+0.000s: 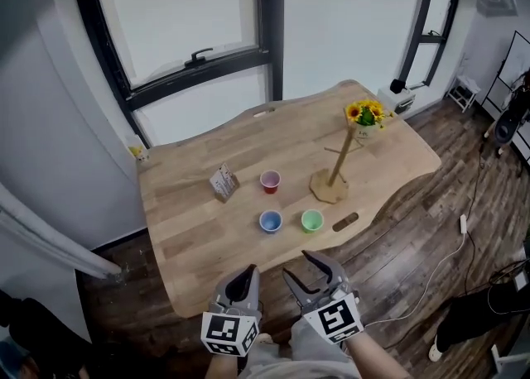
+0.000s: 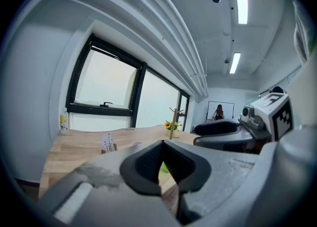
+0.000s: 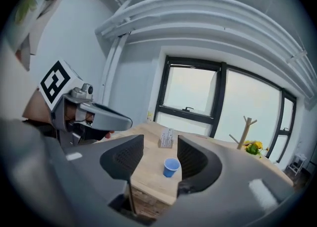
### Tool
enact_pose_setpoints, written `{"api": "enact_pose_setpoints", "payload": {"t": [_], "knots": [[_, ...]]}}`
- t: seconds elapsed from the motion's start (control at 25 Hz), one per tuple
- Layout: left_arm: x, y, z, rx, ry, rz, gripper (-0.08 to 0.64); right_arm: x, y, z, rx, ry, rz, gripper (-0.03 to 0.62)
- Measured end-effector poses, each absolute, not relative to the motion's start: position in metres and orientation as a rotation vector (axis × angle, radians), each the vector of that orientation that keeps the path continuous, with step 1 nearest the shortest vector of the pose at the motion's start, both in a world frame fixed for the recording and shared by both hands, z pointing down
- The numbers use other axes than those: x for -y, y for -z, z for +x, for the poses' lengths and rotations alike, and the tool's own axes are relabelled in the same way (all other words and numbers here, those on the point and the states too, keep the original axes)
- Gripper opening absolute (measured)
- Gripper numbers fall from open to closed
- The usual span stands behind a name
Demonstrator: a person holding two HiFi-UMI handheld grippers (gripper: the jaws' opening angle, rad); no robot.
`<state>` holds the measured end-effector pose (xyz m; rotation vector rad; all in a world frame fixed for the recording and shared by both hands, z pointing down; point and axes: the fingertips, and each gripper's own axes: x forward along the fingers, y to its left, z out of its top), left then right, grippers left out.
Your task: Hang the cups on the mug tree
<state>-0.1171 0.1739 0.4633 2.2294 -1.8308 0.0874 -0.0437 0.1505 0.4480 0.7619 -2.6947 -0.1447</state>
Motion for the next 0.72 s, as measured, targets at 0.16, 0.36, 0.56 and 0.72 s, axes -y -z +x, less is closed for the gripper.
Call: {"api": "enact_pose_setpoints", "payload": {"t": [0.16, 0.36, 0.56, 0.72], "knots": [[-0.157, -0.471, -0.12, 1.852, -0.118, 2.189, 0.005, -0.13, -0.458, -0.055, 2.678, 0.232, 0.671, 0.221], [-0.137, -0.476, -0.127, 1.883, -0.146, 2.147, 0.005, -0.104, -0.47, -0.064, 2.665, 0.258, 0.602, 0.224], [-0.124, -0.481, -0.128, 1.904, -0.186, 2.12, 0.005, -0.086, -0.477, -0.074, 2.658, 0.274, 0.538, 0.224], [-0.119, -0.484, -0.13, 1.911, -0.219, 2.11, 0.005, -0.079, -0.488, -0.086, 2.635, 0.31, 0.464, 0.222]]}}
